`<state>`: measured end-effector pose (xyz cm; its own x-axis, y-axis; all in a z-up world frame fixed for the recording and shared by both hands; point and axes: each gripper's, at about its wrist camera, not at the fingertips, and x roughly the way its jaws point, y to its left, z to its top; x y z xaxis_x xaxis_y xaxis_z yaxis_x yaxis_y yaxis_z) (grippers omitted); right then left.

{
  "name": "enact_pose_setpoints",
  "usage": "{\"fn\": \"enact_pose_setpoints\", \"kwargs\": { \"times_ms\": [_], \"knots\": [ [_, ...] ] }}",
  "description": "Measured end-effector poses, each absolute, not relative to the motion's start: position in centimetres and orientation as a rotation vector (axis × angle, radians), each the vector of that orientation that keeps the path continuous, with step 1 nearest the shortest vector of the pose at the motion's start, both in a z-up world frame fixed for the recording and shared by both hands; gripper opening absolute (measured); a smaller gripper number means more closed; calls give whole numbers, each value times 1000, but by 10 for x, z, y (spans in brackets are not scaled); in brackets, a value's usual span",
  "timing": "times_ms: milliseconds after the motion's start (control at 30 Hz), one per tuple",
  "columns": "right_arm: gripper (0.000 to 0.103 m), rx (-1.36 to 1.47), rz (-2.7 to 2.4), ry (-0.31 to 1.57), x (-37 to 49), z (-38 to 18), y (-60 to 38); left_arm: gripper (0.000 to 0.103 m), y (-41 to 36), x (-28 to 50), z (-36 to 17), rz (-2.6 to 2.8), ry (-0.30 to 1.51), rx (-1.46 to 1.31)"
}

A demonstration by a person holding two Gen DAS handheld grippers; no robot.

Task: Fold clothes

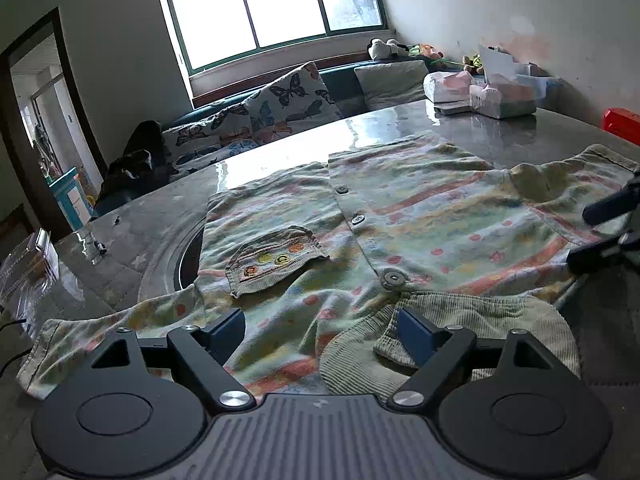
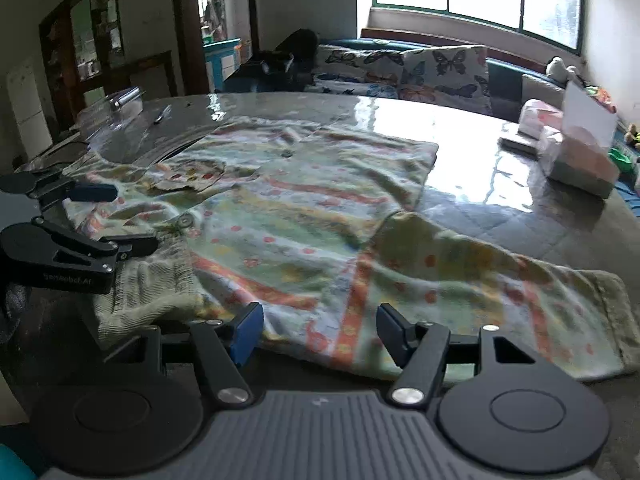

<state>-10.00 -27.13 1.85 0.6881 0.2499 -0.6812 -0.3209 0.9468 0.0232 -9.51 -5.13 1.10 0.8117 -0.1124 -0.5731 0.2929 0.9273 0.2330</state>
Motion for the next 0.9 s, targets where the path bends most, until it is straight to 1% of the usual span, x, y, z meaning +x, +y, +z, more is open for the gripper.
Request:
{"fn": "enact_pose_setpoints", "kwargs": {
  "times_ms": [167, 367, 467, 667, 900],
  "knots": [
    [63, -102, 306, 765, -102, 15, -281, 87, -52, -95, 14, -221, 585, 325],
    [63, -89, 254, 710, -88, 27, -295, 88, -56, -95, 28, -232, 550, 317],
    [62, -85, 207, 703, -75, 23, -306, 89, -63, -93, 33, -248, 540, 313],
    [62, -35, 79, 718, -72, 8, -345, 90, -80, -90, 36, -287, 535, 320],
    [63, 40, -97, 700, -85, 6, -404, 91, -98, -86, 37, -323, 541, 328]
  ]
}}
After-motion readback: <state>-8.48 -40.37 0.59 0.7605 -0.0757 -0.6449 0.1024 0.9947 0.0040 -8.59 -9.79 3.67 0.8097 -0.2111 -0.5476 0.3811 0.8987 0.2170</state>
